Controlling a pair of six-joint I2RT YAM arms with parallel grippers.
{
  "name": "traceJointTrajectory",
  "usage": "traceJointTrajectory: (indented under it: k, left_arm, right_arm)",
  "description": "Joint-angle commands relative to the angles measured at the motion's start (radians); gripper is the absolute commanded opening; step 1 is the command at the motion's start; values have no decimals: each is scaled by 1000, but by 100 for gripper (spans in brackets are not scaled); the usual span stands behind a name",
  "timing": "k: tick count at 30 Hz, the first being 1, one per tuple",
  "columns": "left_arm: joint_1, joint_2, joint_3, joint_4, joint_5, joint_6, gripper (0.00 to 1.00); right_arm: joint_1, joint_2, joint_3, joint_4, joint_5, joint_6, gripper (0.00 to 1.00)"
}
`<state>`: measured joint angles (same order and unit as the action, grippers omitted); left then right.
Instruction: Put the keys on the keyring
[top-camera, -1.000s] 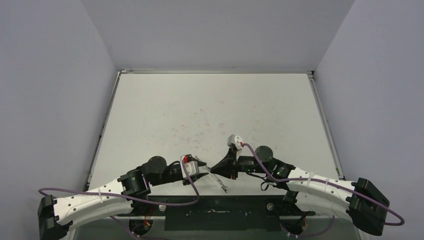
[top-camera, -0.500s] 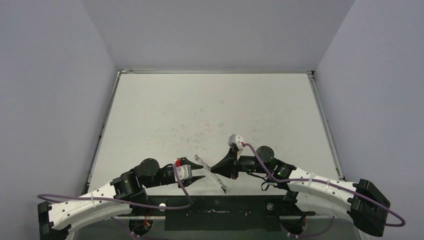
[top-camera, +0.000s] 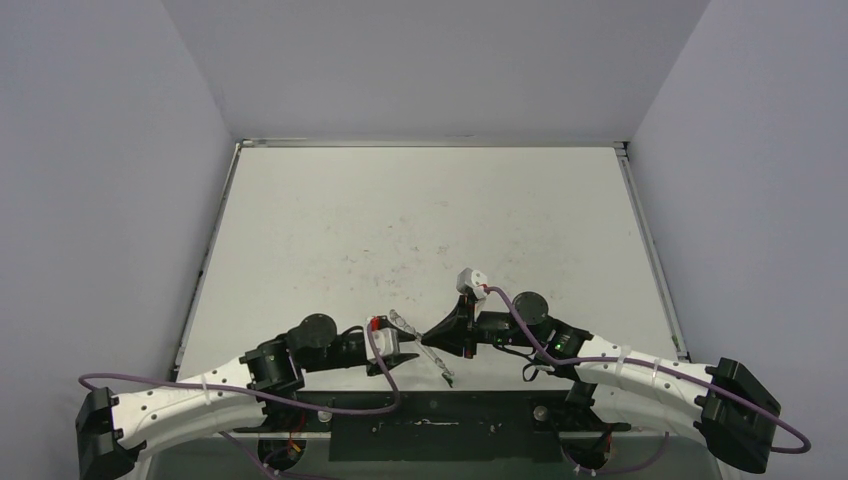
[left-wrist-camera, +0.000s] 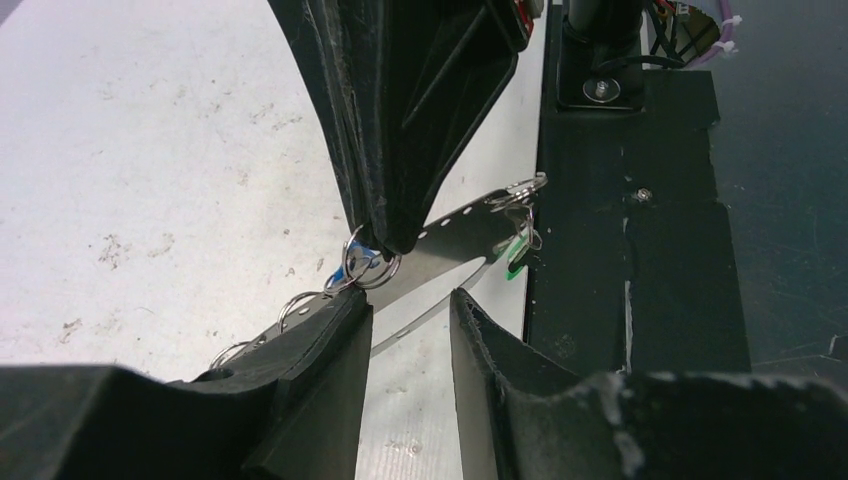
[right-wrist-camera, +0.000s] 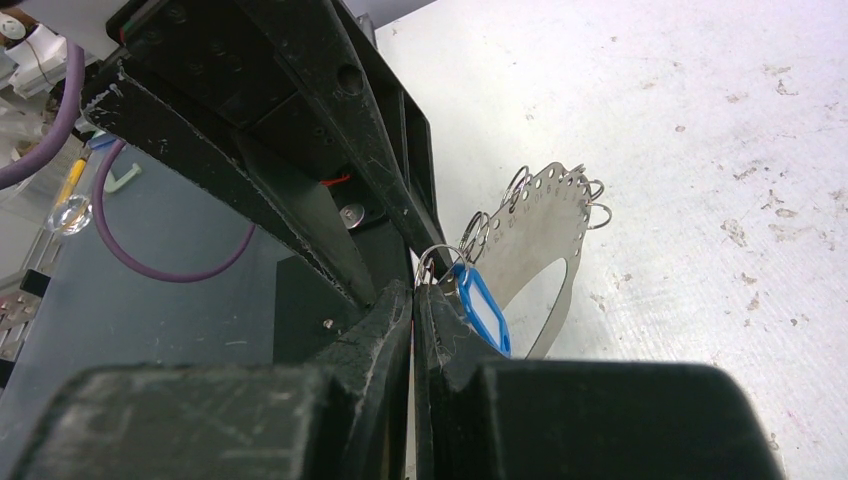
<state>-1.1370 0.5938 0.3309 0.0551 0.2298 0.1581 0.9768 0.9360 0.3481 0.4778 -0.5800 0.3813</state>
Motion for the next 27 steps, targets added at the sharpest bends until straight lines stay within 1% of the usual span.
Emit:
traceJointTrajectory:
  k: [1, 10, 16, 18, 22, 24, 27]
  left_arm:
    - [-1, 3, 13, 124, -23, -8, 33]
    - [-2, -2, 0, 170, -18, -9, 32]
    - [-3, 27, -4, 192, -6, 3, 28]
    - [-2, 32, -4, 179, -8, 13, 24]
    - [-3, 26, 5, 141, -2, 28, 20]
    - [-3, 17, 16, 105, 3, 36, 20]
    - [-3, 6, 35, 43, 15, 47, 23]
  right_arm:
    - [7, -22, 27, 82, 9, 1, 0]
    - [8, -17, 27, 92, 11, 4, 0]
    - [8, -14, 27, 101, 8, 7, 0]
    - [9, -16, 27, 105, 8, 8, 0]
    - [8, -22, 23, 105, 9, 8, 0]
    - [9, -26, 21, 104, 11, 8, 0]
    - [8, -28, 21, 104, 14, 9, 0]
